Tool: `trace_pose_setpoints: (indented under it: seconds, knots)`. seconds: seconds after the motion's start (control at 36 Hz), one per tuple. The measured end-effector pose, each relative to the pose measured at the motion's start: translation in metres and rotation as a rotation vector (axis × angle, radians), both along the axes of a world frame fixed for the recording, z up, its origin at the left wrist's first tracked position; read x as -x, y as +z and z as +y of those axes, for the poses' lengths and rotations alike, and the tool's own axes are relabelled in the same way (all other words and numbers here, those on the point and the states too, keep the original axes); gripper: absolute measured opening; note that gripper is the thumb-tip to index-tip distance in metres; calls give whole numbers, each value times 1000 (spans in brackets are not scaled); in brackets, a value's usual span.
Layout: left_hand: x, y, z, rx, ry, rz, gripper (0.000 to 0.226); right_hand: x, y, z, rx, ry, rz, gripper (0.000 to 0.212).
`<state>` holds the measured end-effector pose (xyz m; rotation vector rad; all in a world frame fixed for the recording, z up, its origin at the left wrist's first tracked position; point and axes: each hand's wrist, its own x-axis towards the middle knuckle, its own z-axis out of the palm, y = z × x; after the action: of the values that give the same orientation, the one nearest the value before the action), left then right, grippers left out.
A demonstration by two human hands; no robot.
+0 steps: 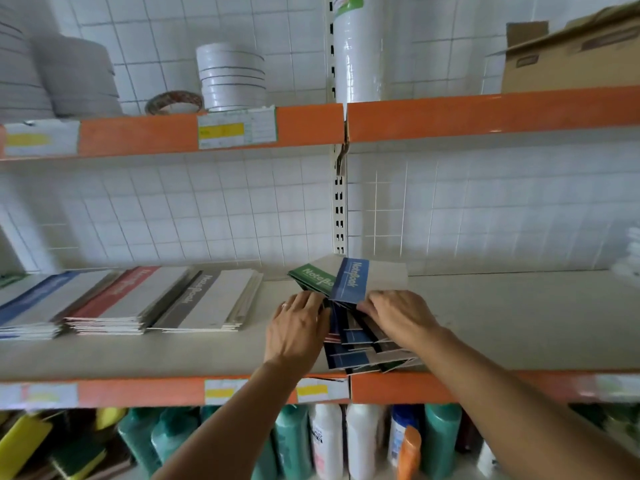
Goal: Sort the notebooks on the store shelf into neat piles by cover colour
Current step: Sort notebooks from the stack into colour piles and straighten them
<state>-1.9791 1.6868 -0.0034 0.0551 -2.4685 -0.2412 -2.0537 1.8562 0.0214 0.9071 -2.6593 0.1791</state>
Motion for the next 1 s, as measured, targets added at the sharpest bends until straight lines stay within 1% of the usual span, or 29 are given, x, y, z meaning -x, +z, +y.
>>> trace_pose_setpoints:
  seconds: [0.08,0.17,0.25,0.33,0.39,0.47,0.5,0.56,0.64,0.69,0.78,0.89,0.94,1.0]
  knots:
    - [5,1,-3,-28,14,20,16,3,1,3,-54,53,21,32]
    - [8,3,-2,-27,-5,40,12,7,3,8,-56,57,-21,47]
    - [13,9,7,13,-32,8,17,9,6,9,-44,61,-43,44]
    - [25,17,18,-44,-55,-32,23,14,9,10,-5,21,-28,42]
    - [35,21,26,-48,-82,-150,29,14,11,12,48,-27,-19,45]
    - [48,21,39,5,-125,-385,49,10,17,18,85,-87,-38,52]
    - [50,20,44,20,-133,-442,55,8,19,20,92,-98,-47,53]
    - [52,16,50,58,-144,-511,60,6,22,26,106,-104,-65,56]
    - [49,14,51,90,-154,-494,60,6,22,32,104,-98,-50,67]
    - [44,18,49,99,-165,-491,65,8,20,35,118,-105,-41,72]
    - [35,23,47,138,-171,-520,78,12,15,37,142,-121,-34,76]
    - [19,22,46,234,-169,-490,97,9,15,32,159,-123,-46,81]
    - [12,21,45,273,-155,-469,96,4,15,28,152,-101,-53,82]
    - [9,22,45,287,-144,-448,86,2,14,27,147,-77,-44,81]
